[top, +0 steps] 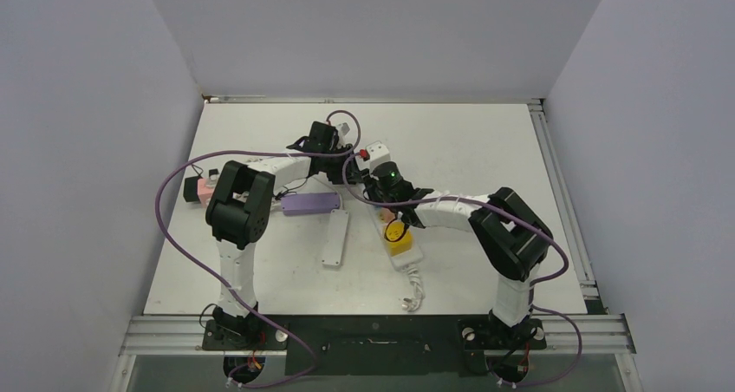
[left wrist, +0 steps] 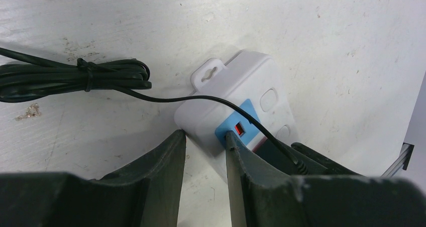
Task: Pull the plug off the socket
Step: Remove the plug from the socket, then place the plug at the center of the board.
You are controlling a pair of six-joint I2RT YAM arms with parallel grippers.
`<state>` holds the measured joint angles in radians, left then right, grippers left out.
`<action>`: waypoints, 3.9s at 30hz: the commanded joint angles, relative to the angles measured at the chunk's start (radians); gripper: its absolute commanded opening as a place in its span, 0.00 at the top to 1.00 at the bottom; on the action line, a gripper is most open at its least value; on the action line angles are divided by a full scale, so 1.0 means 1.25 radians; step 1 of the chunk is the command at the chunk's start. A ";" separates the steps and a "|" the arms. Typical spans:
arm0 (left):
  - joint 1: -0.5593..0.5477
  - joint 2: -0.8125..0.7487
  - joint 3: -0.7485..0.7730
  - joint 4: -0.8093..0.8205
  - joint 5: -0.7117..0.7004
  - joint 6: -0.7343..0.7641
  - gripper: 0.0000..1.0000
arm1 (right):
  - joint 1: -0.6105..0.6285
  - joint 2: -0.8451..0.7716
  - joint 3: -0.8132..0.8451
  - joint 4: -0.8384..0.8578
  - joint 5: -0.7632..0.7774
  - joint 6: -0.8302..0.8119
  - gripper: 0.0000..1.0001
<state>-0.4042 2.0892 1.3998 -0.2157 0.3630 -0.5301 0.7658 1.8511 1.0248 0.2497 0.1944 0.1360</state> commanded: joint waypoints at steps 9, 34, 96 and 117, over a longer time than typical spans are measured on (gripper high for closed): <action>0.002 0.078 -0.031 -0.101 -0.156 0.067 0.71 | -0.059 -0.053 -0.035 0.056 -0.126 0.063 0.95; -0.006 0.084 -0.025 -0.109 -0.174 0.077 0.71 | -0.067 -0.086 -0.064 0.092 -0.147 0.070 0.95; -0.015 0.046 -0.001 -0.125 -0.166 0.101 0.54 | -0.035 -0.158 -0.117 0.136 -0.029 0.050 0.95; -0.014 -0.193 -0.035 -0.094 -0.104 0.106 0.18 | -0.343 -0.231 -0.151 -0.008 0.101 0.256 0.95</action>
<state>-0.4248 1.8954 1.3640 -0.3256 0.2317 -0.4026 0.4198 1.6173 0.8715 0.2569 0.2287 0.3420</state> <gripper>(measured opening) 0.815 0.312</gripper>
